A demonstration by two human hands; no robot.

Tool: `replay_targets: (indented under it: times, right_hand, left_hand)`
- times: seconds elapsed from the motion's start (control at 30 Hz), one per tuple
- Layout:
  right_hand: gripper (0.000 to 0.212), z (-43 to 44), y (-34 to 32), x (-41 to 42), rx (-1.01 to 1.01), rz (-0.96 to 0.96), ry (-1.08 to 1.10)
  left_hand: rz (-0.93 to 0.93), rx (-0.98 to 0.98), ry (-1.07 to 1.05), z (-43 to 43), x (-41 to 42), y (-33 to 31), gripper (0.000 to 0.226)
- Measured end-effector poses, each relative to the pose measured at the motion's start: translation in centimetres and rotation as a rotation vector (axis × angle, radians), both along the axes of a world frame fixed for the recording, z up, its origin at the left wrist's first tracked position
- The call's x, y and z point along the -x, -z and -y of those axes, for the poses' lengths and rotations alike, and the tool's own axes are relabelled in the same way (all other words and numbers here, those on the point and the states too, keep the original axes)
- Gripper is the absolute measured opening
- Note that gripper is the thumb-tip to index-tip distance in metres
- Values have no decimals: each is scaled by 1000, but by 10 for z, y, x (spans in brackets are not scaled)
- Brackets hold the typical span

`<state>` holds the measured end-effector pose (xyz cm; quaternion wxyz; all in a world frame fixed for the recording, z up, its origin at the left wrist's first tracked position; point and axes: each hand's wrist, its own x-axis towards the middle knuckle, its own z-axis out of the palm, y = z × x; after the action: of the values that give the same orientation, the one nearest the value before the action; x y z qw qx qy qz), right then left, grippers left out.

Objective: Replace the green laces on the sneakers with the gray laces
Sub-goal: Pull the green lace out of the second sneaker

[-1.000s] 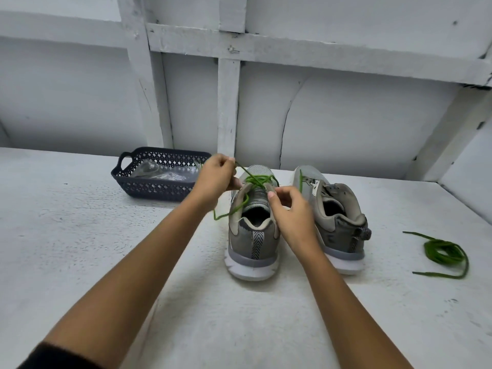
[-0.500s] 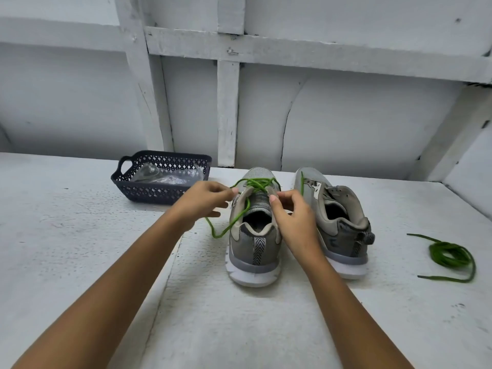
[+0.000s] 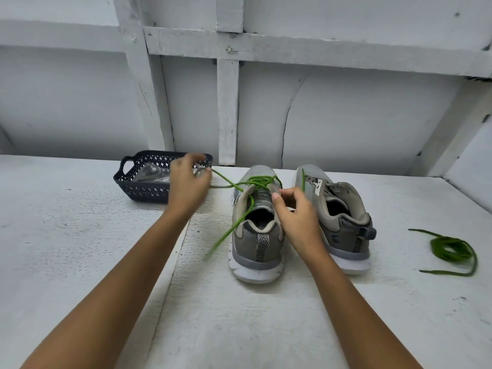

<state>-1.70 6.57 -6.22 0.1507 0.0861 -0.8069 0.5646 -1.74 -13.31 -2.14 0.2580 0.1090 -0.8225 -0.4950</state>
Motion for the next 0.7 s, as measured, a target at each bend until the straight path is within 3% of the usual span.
replay_targets:
  times: [0.07,0.13,0.23,0.33,0.5,0.6,0.7]
  right_hand:
    - [4,0,0,0,5,-6,0]
    - [4,0,0,0,9,-8,4]
    - [5,0,-1,0,8,-11,2]
    - [5,-1,0,0,-1,-6,-2]
    - [5,-1,-1,1,-12,2,-19]
    - [5,-1,0,1,-12,2,-11]
    - [6,-1,-1,1,-17,5,-14]
  left_hand:
    - [-27,482,115,-7,-8,5,27]
    - [9,688,240,-14,-12,11,27]
    - [18,517,300,-16,-11,15,14]
    - [-64,514,282,-16,-8,15,11]
    - [-103,246,-168,12,4,-4,20]
    - [-75,486,-207,18,4,-2,24]
    - [-184,752,99,6,-5,2,32]
